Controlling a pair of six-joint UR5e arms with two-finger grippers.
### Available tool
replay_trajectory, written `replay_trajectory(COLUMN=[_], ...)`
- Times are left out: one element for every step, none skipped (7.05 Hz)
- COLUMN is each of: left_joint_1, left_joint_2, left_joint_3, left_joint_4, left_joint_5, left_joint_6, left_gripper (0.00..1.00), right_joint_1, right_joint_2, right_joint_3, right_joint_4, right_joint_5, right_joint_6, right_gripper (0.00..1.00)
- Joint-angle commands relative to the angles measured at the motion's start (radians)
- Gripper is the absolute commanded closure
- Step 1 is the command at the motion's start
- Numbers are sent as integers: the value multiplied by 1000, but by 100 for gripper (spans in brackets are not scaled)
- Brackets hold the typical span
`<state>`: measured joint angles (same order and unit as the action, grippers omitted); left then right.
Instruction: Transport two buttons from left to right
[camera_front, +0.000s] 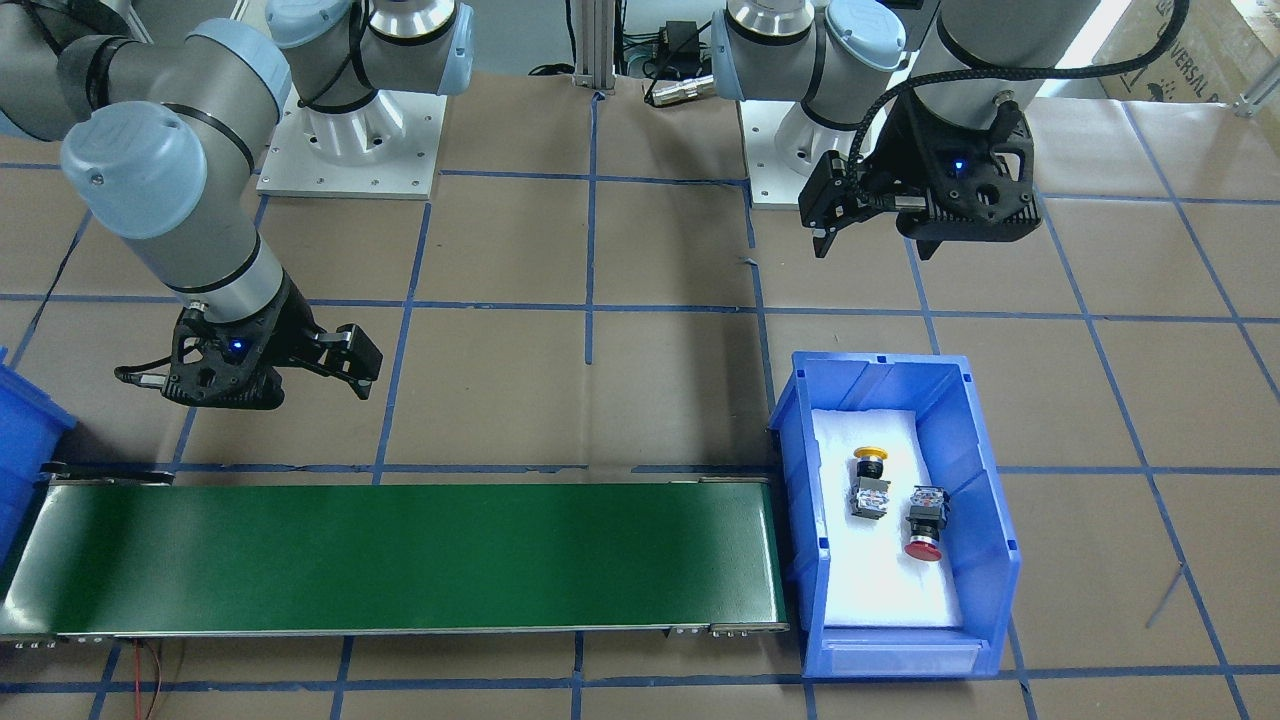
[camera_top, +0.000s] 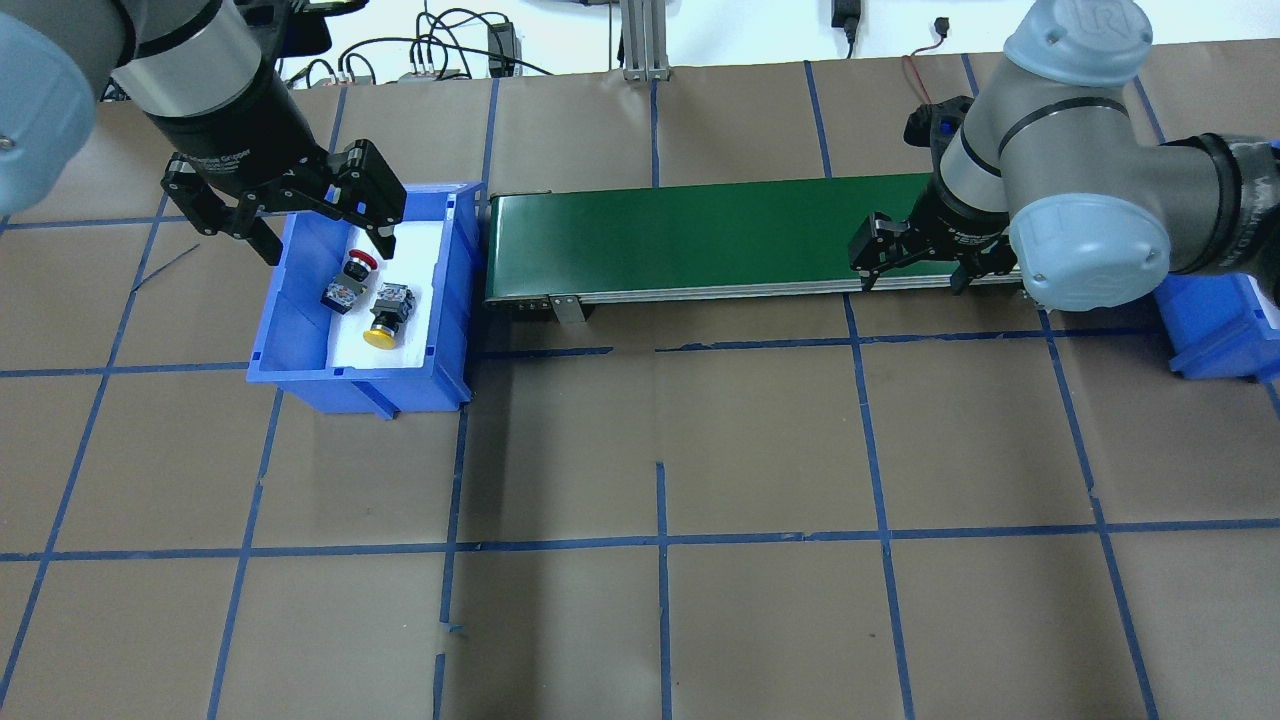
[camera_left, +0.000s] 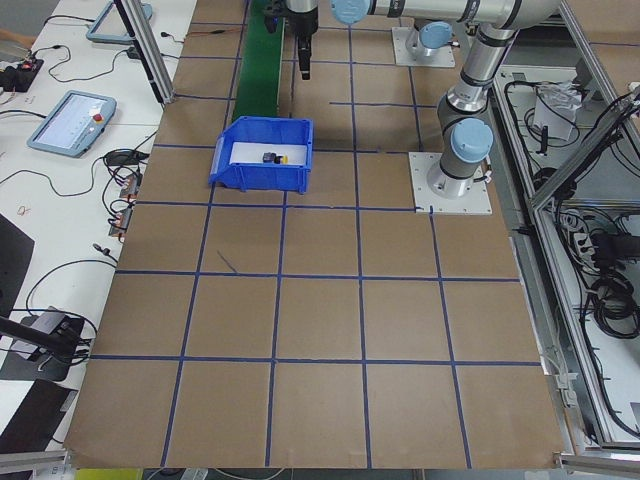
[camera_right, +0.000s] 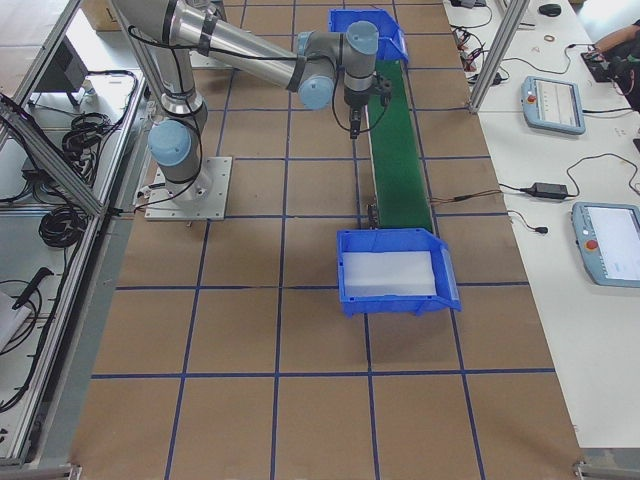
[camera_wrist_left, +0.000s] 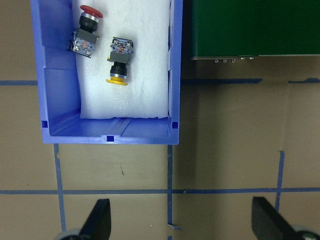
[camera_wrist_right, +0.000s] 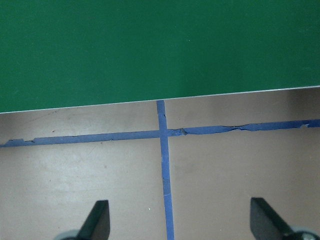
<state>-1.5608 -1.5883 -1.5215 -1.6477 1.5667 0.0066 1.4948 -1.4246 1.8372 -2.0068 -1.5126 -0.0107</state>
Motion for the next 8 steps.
replay_trajectory(left_joint_1=[5, 31, 39, 42, 44, 44, 44, 45], left_joint_2=[-63, -109, -184, -240, -283, -333, -370, -387], left_joint_3=[27, 26, 21, -2, 9, -11, -11, -9], left_joint_4=[72, 98, 229, 265, 273, 389, 440, 447], left_joint_5=[10, 7, 9, 9, 7, 9, 10, 10], left_joint_6=[4, 35, 111, 136, 130, 147, 185, 184], left_gripper=[0, 0, 0, 0, 0, 0, 0, 0], right_joint_1=[-5, -5, -8, -8, -2, -4, -4, -4], right_joint_2=[3, 7, 7, 10, 9, 7, 7, 9], right_joint_3=[-9, 2, -9, 0, -9, -9, -3, -1], right_joint_4=[-7, -4, -1, 0, -7, -4, -6, -6], right_joint_5=[3, 2, -12, 1, 5, -6, 5, 5], right_joint_6=[-18, -32, -35, -34, -20, -25, -20, -20], right_gripper=[0, 0, 0, 0, 0, 0, 0, 0])
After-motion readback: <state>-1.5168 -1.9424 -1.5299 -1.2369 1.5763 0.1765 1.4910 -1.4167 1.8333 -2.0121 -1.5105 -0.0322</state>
